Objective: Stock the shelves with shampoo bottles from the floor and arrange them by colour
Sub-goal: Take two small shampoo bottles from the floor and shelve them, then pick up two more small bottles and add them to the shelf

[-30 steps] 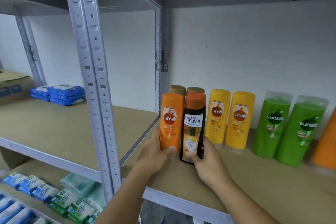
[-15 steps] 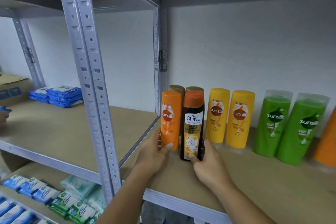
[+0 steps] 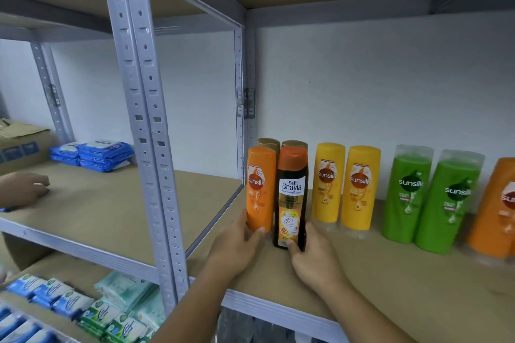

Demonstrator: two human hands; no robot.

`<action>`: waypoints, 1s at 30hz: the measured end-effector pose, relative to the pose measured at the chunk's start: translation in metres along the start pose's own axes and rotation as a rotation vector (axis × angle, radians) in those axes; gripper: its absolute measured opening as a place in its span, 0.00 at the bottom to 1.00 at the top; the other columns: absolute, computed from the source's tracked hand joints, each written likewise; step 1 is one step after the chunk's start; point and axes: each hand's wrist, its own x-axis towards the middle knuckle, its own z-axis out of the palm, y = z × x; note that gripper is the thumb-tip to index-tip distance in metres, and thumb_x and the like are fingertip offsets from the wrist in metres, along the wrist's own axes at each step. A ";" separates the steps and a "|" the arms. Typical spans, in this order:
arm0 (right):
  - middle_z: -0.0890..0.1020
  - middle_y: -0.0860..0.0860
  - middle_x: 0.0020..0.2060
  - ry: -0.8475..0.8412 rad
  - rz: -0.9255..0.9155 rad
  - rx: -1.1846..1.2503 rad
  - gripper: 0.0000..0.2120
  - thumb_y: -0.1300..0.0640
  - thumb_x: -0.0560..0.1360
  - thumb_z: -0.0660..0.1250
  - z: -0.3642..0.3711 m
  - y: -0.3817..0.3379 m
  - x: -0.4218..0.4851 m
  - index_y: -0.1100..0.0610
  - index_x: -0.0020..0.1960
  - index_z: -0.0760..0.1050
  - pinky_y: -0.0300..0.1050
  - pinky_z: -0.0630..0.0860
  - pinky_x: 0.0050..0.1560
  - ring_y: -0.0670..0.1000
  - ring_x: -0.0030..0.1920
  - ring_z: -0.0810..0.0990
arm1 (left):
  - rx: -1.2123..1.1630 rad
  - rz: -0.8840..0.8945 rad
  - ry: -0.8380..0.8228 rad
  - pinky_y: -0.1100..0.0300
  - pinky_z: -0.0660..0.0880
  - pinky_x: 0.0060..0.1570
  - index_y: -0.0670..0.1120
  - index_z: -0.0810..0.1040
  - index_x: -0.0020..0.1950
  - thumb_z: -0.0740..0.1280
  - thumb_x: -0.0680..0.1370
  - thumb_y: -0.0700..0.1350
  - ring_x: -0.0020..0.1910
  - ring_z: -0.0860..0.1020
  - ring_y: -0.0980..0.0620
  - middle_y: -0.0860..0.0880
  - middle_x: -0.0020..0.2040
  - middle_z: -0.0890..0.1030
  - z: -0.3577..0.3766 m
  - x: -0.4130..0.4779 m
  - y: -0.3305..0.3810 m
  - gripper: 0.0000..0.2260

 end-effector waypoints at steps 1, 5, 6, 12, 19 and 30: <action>0.81 0.48 0.62 -0.004 0.002 -0.034 0.19 0.57 0.78 0.68 0.000 0.000 -0.003 0.52 0.68 0.72 0.41 0.73 0.57 0.51 0.62 0.78 | 0.057 0.002 -0.029 0.56 0.77 0.52 0.57 0.65 0.73 0.62 0.80 0.63 0.52 0.77 0.57 0.54 0.57 0.79 -0.001 -0.005 0.001 0.23; 0.80 0.52 0.62 -0.109 0.002 -0.241 0.24 0.50 0.77 0.64 -0.002 0.004 -0.017 0.51 0.71 0.67 0.49 0.76 0.60 0.54 0.61 0.78 | 0.259 -0.005 -0.144 0.56 0.75 0.52 0.51 0.56 0.81 0.60 0.81 0.62 0.57 0.77 0.52 0.50 0.61 0.79 -0.008 -0.025 0.002 0.32; 0.79 0.53 0.63 -0.138 -0.012 -0.302 0.27 0.48 0.76 0.63 -0.004 0.005 -0.023 0.53 0.73 0.65 0.49 0.75 0.61 0.55 0.63 0.76 | 0.297 -0.002 -0.157 0.54 0.74 0.59 0.50 0.55 0.82 0.59 0.81 0.62 0.63 0.75 0.49 0.48 0.67 0.77 -0.009 -0.033 0.002 0.32; 0.68 0.55 0.74 -0.325 -0.116 -0.602 0.28 0.43 0.84 0.47 -0.022 -0.002 -0.064 0.59 0.77 0.62 0.51 0.61 0.73 0.55 0.73 0.65 | 0.411 0.141 -0.183 0.53 0.61 0.73 0.44 0.73 0.68 0.55 0.85 0.56 0.72 0.68 0.47 0.46 0.69 0.75 -0.014 -0.078 0.006 0.20; 0.50 0.52 0.82 -0.517 -0.196 -0.626 0.28 0.48 0.86 0.48 -0.049 -0.015 -0.123 0.58 0.82 0.49 0.52 0.44 0.80 0.52 0.81 0.47 | 0.379 0.267 -0.201 0.57 0.52 0.77 0.44 0.61 0.80 0.56 0.84 0.57 0.81 0.54 0.50 0.47 0.81 0.61 -0.019 -0.153 0.015 0.28; 0.70 0.54 0.75 -0.610 -0.075 -0.308 0.23 0.48 0.84 0.57 -0.003 0.036 -0.252 0.56 0.76 0.67 0.52 0.63 0.75 0.55 0.75 0.67 | 0.400 0.030 -0.518 0.55 0.75 0.51 0.48 0.74 0.67 0.60 0.80 0.59 0.58 0.79 0.44 0.46 0.60 0.81 0.031 -0.279 -0.035 0.20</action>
